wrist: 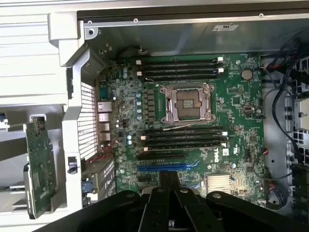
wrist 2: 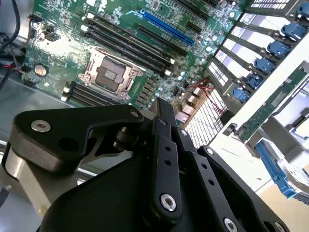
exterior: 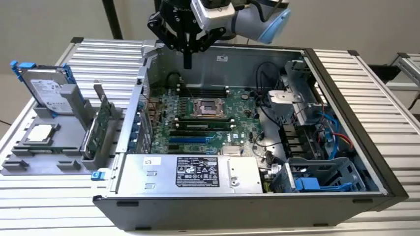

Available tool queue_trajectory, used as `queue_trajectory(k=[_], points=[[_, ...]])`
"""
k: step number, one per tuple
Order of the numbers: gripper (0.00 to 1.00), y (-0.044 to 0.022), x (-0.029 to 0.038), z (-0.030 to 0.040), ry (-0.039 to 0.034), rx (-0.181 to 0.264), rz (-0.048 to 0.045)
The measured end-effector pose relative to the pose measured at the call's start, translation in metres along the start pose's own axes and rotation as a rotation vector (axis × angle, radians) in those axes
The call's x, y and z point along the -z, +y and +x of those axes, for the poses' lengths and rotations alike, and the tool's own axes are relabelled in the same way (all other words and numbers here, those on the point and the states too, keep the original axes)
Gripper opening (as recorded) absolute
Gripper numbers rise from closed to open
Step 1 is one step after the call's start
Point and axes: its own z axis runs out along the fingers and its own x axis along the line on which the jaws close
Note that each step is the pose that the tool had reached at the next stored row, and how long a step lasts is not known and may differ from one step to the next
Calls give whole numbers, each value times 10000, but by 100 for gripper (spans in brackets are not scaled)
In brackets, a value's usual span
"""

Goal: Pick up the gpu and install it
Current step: 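Reach for the gpu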

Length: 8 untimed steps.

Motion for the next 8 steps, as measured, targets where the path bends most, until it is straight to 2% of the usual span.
queue_trajectory(k=[8], points=[[0,0,0,1,0,0,3]])
